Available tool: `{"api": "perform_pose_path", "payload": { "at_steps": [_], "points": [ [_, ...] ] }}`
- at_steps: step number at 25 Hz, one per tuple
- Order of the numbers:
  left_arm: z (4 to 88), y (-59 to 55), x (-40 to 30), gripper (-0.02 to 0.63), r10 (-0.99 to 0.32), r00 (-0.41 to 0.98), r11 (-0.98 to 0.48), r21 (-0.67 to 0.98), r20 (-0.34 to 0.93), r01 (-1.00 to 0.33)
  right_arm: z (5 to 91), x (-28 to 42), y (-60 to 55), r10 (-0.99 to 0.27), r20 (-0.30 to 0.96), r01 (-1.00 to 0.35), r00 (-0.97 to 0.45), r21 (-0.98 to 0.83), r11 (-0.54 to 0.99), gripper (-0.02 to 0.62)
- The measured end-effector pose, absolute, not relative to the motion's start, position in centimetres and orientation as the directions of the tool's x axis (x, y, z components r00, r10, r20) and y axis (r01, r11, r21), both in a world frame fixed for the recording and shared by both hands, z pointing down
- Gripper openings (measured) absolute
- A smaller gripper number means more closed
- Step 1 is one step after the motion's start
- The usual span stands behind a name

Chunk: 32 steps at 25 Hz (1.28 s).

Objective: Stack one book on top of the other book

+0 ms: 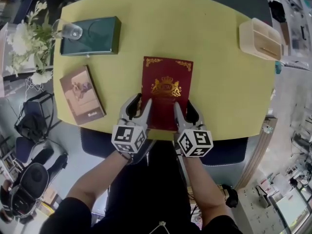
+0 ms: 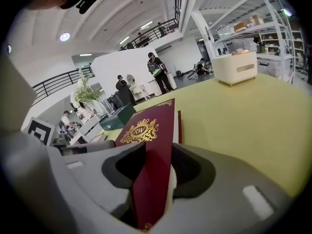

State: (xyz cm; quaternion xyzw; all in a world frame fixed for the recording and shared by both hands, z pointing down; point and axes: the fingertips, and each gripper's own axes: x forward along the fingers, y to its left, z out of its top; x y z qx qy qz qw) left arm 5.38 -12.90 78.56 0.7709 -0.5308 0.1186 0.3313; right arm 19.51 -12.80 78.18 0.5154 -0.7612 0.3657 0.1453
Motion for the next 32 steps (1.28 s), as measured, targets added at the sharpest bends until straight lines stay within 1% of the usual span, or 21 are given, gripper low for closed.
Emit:
{"api": "perform_pose_path", "payload": {
  "at_steps": [6, 15, 20, 23, 24, 26, 27, 31, 32],
  "points": [
    [79.2, -13.3, 7.8, 0.172, -0.718, 0.429, -0.246, 0.376, 0.548, -0.893, 78.9, 21.9, -12.8, -0.685, 0.606, -0.899, -0.404, -0.403, 0.174, 0.167],
    [80.2, -13.6, 8.4, 0.172, -0.705, 0.43, -0.266, 0.352, 0.564, -0.897, 80.3, 22.5, -12.8, -0.682, 0.608, -0.888, -0.408, -0.437, 0.142, 0.173],
    [78.8, -13.7, 7.6, 0.181, -0.723, 0.417, -0.279, 0.319, 0.551, -0.906, 79.0, 24.5, -13.4, -0.713, 0.607, -0.912, -0.351, -0.394, 0.113, 0.172],
    [77.2, -13.5, 6.6, 0.168, -0.74, 0.408, -0.282, 0.304, 0.535, -0.91, 77.1, 25.7, -13.3, -0.732, 0.602, -0.928, -0.318, -0.354, 0.112, 0.172],
    [76.4, -13.5, 6.2, 0.156, -0.746, 0.407, -0.284, 0.301, 0.527, -0.91, 76.2, 25.9, -13.3, -0.739, 0.596, -0.932, -0.313, -0.343, 0.118, 0.165],
    [74.7, -13.6, 5.4, 0.096, -0.762, 0.404, -0.287, 0.295, 0.506, -0.911, 74.2, 25.8, -13.5, -0.757, 0.577, -0.937, -0.307, -0.323, 0.134, 0.097],
    [73.7, -13.5, 5.1, 0.079, -0.77, 0.402, -0.289, 0.292, 0.495, -0.912, 73.0, 25.6, -13.5, -0.766, 0.565, -0.938, -0.308, -0.317, 0.144, 0.083],
    [69.1, -12.9, 3.8, 0.028, -0.793, 0.405, -0.305, 0.28, 0.454, -0.91, 68.2, 23.8, -13.2, -0.79, 0.514, -0.932, -0.334, -0.307, 0.194, 0.008],
    [67.9, -12.7, 3.6, 0.017, -0.797, 0.413, -0.317, 0.277, 0.441, -0.907, 67.0, 23.1, -13.1, -0.792, 0.505, -0.929, -0.345, -0.302, 0.212, 0.003]
  ]
}}
